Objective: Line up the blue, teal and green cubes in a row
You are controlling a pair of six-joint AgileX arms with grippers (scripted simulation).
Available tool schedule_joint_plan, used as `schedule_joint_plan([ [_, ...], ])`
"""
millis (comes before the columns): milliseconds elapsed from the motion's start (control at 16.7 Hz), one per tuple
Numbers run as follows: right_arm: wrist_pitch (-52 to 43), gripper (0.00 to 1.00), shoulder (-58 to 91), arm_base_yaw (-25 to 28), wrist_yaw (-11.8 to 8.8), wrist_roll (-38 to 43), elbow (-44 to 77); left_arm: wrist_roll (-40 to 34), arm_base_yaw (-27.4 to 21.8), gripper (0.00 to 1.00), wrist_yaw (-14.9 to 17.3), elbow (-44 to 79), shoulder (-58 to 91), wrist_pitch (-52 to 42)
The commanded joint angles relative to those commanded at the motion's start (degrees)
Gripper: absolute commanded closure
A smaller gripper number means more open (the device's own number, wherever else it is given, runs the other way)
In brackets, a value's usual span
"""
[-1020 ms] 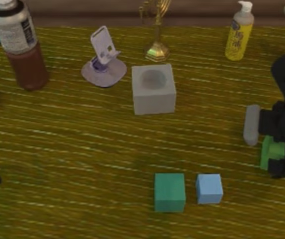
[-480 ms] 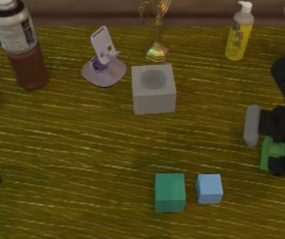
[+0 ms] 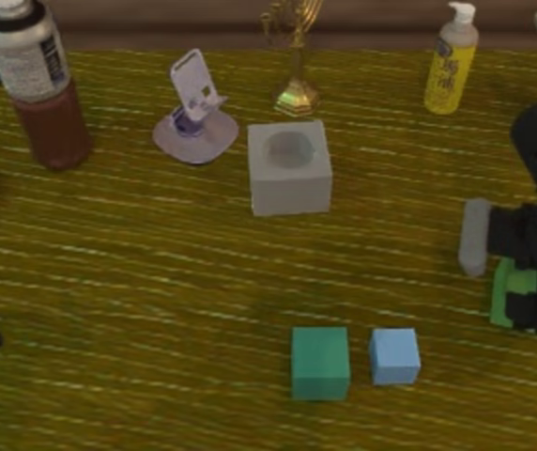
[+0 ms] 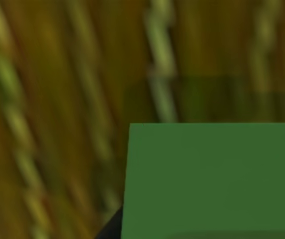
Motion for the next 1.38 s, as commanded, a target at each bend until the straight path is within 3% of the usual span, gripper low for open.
schedule_joint_plan([
  [540, -0.76, 1.0, -0.69, 0.09, -0.13, 0.31, 0.14, 0.0, 0.0, 0.0, 0.0, 0.0, 0.0, 0.0],
  [1020, -14.55, 1.0, -7.41, 0.57, -0.18, 0.09, 6.91, 0.0, 0.0, 0.0, 0.0, 0.0, 0.0, 0.0],
  [1380, -15.17, 1.0, -7.64, 0.42, -0.18, 0.3, 7.31, 0.0, 0.0, 0.0, 0.0, 0.0, 0.0, 0.0],
])
